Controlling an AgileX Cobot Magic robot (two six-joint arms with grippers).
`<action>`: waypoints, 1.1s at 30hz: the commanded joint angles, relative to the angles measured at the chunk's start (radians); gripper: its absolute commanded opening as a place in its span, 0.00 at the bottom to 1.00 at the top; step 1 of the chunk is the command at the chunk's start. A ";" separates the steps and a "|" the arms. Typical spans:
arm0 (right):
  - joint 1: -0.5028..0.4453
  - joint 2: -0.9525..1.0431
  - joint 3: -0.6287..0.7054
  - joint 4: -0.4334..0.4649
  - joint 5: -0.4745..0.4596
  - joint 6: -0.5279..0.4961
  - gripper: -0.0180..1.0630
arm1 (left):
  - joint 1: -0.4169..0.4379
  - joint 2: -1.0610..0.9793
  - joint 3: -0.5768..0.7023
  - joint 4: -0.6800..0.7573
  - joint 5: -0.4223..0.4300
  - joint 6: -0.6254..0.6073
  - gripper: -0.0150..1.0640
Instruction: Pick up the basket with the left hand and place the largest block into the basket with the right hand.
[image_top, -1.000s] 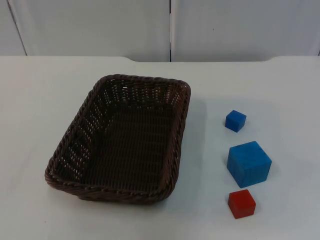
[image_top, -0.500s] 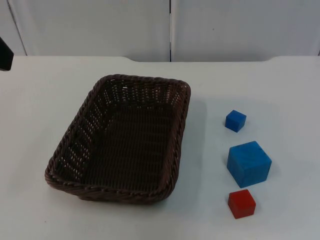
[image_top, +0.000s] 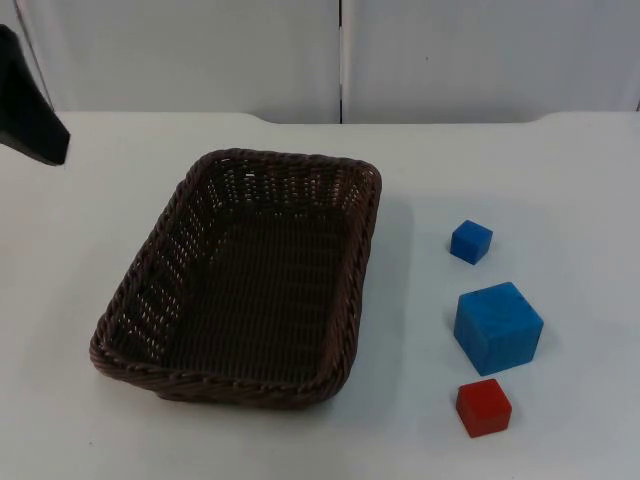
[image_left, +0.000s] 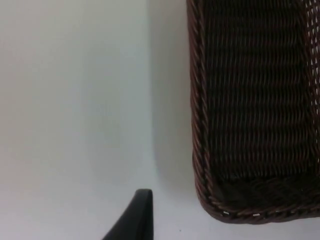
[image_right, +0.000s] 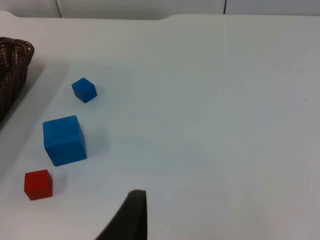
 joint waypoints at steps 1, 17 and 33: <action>-0.005 -0.003 0.002 0.001 -0.003 -0.001 0.99 | -0.028 0.021 -0.007 -0.023 -0.026 0.017 0.99; -0.005 -0.003 0.002 0.001 -0.003 -0.001 0.99 | -0.102 0.278 -0.132 0.002 -0.085 0.037 0.99; -0.005 -0.003 0.002 0.003 -0.003 -0.001 0.99 | -0.102 0.547 -0.349 -0.029 -0.045 0.177 0.99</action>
